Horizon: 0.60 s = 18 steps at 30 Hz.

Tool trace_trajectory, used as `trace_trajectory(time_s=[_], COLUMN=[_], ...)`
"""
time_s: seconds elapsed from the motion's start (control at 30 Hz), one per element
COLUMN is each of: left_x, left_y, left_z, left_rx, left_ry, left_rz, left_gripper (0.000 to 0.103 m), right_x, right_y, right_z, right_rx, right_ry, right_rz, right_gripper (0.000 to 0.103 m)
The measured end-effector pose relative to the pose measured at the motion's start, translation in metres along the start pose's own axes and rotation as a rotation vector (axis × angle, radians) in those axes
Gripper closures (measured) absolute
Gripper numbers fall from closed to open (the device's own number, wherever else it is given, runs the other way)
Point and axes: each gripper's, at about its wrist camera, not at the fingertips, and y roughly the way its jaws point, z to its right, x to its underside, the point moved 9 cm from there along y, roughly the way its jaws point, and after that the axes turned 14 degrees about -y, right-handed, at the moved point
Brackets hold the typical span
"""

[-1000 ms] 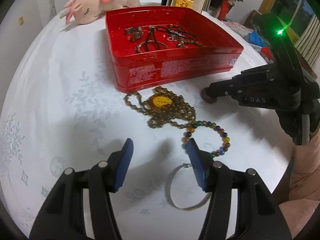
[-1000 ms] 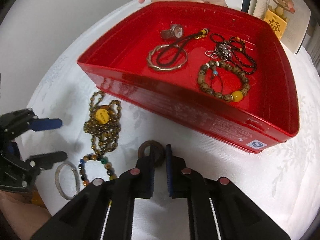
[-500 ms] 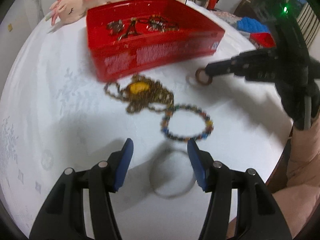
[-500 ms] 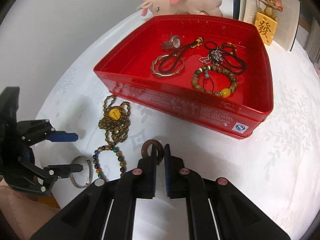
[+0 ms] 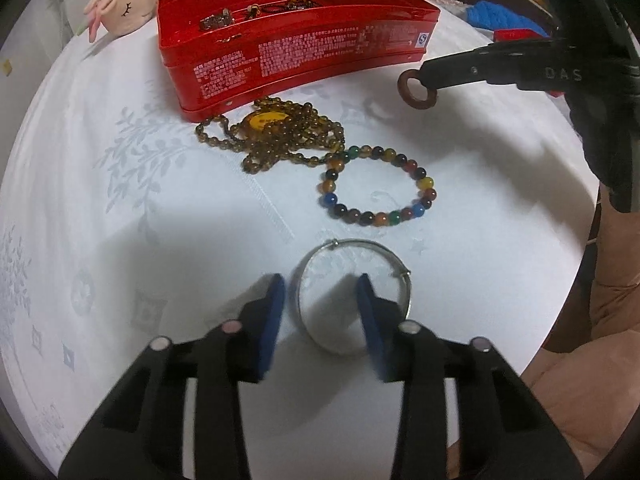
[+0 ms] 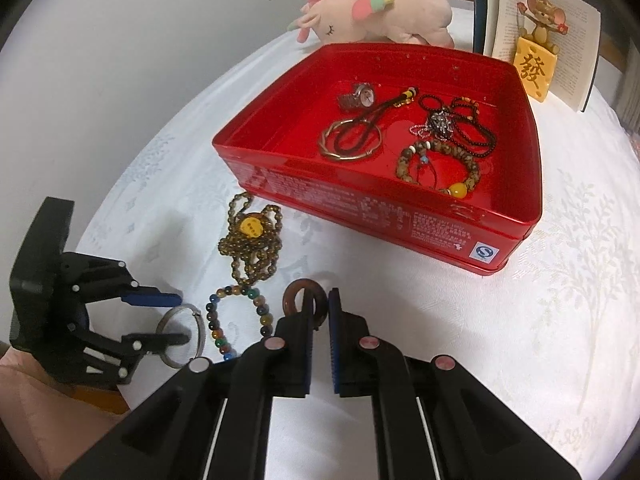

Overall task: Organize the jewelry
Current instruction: 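Grasp the silver bangle with left gripper while right holds the wooden ring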

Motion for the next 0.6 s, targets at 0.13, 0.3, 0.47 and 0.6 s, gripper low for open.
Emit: trace_trajectory(time_s=[0.13, 0.3, 0.47, 0.6], left_x=[0.0, -0.001, -0.007, -0.022], left_y=[0.0, -0.001, -0.012, -0.032], left_z=[0.001, 0.002, -0.002, -0.001], left_rx=[-0.003, 0.008, 0.022, 0.025], left_ry=[0.007, -0.015, -0.051, -0.048], left_rz=[0.001, 0.022, 0.073, 0.144], left_gripper=[0.103, 0.103, 0.103, 0.103], right_x=[-0.001, -0.001, -0.001, -0.004], right_y=[-0.001, -0.003, -0.009, -0.017], right_z=[0.0, 0.0, 0.001, 0.001], right_rx=[-0.003, -0.004, -0.005, -0.005], right_ry=[0.001, 0.004, 0.005, 0.005], right_rz=[0.007, 0.014, 0.028, 0.051], right_gripper=[0.096, 0.096, 0.096, 0.096])
